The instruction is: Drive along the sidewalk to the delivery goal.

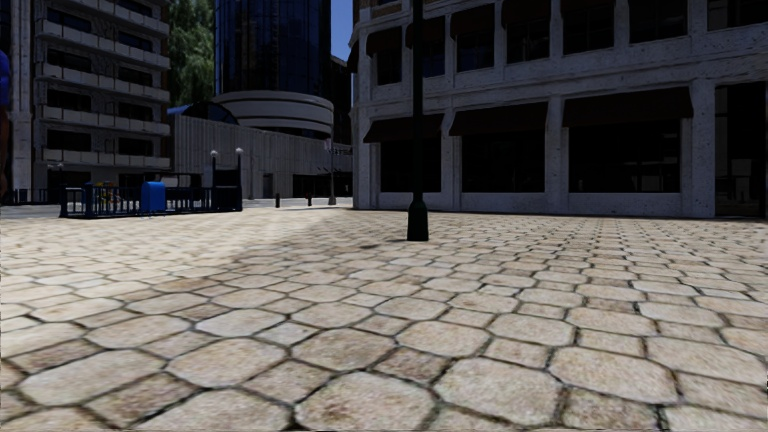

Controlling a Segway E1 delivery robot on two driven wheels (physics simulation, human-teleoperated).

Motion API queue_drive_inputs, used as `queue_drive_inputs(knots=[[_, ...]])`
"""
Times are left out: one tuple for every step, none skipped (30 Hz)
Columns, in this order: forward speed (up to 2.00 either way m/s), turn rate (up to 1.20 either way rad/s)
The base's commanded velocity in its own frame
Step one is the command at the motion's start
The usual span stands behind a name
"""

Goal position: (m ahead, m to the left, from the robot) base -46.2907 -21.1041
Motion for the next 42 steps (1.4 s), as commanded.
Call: queue_drive_inputs(knots=[[0.91, -0.44], [0.91, -0.44], [0.91, -0.44], [0.92, -0.44], [0.94, -0.44], [0.95, -0.44], [0.97, -0.44], [0.97, -0.44], [0.97, -0.44], [0.97, -0.44], [0.97, -0.44], [0.97, -0.44], [0.97, -0.44], [0.97, -0.44], [0.97, -0.44], [0.97, -0.44], [0.97, -0.44], [0.97, -0.44], [0.97, -0.44], [0.97, -0.44], [0.98, -0.44], [0.98, -0.44], [0.98, -0.45], [0.98, -0.46], [0.98, -0.47], [0.98, -0.48], [0.98, -0.48], [1.00, -0.48], [1.01, -0.48], [1.03, -0.48], [1.05, -0.48], [1.06, -0.48], [1.06, -0.48], [1.07, -0.49], [1.07, -0.50], [1.07, -0.51], [1.07, -0.51], [1.07, -0.51], [1.07, -0.51], [1.08, -0.51], [1.10, -0.51], [1.13, -0.51]])
